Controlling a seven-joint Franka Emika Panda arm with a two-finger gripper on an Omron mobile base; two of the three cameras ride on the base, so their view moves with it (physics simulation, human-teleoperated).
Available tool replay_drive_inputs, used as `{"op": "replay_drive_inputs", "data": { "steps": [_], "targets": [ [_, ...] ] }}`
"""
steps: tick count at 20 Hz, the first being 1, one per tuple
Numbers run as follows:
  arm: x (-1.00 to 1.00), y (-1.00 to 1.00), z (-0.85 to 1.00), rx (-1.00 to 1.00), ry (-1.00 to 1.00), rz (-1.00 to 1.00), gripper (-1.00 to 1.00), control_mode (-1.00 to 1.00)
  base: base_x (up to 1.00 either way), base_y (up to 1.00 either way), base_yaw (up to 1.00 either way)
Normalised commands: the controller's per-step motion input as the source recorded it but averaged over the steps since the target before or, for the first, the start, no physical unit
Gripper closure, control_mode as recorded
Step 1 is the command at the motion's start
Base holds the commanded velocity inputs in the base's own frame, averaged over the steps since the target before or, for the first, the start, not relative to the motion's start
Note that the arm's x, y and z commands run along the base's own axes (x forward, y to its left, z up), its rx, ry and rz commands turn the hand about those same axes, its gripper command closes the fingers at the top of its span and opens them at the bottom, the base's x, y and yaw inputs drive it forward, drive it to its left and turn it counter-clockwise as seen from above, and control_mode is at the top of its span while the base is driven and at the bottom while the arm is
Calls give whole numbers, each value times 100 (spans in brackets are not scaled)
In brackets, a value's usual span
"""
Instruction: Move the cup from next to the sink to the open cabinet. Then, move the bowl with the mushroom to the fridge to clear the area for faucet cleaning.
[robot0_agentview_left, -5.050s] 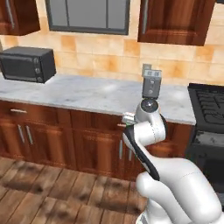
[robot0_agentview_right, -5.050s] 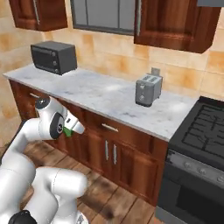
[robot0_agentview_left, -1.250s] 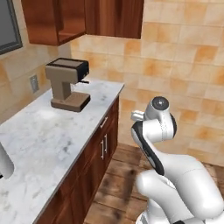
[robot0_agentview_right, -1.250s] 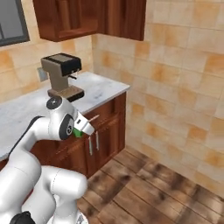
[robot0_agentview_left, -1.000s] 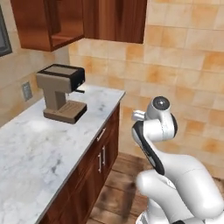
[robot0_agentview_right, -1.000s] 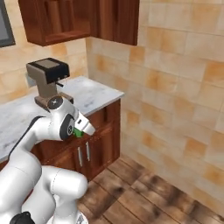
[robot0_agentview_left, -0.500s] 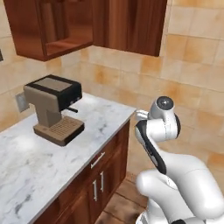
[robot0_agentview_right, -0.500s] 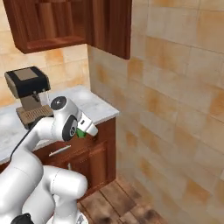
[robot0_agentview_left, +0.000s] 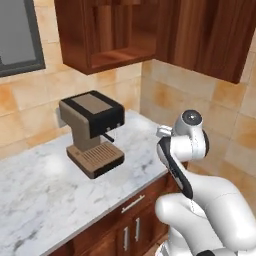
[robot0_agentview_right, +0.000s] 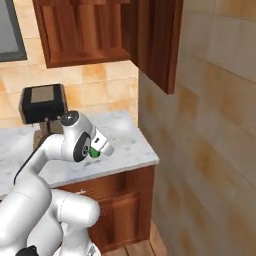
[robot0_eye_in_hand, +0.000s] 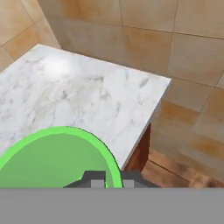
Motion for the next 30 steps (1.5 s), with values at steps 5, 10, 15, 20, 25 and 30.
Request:
{"op": "replay_drive_inputs", "data": {
  "steps": [5,10,15,20,25,30],
  "targets": [
    [0,0,0,0,0,0,100,100,83,-49,44],
    [0,0,0,0,0,0,100,100,96,-48,24],
    [0,0,0,0,0,0,100,100,71,-5,25],
    [0,0,0,0,0,0,100,100,81,-17,31],
    [0,0,0,0,0,0,100,100,100,-11,1],
    [48,-13,55,5,11,0,100,-100,20,-1,0]
  ]
}}
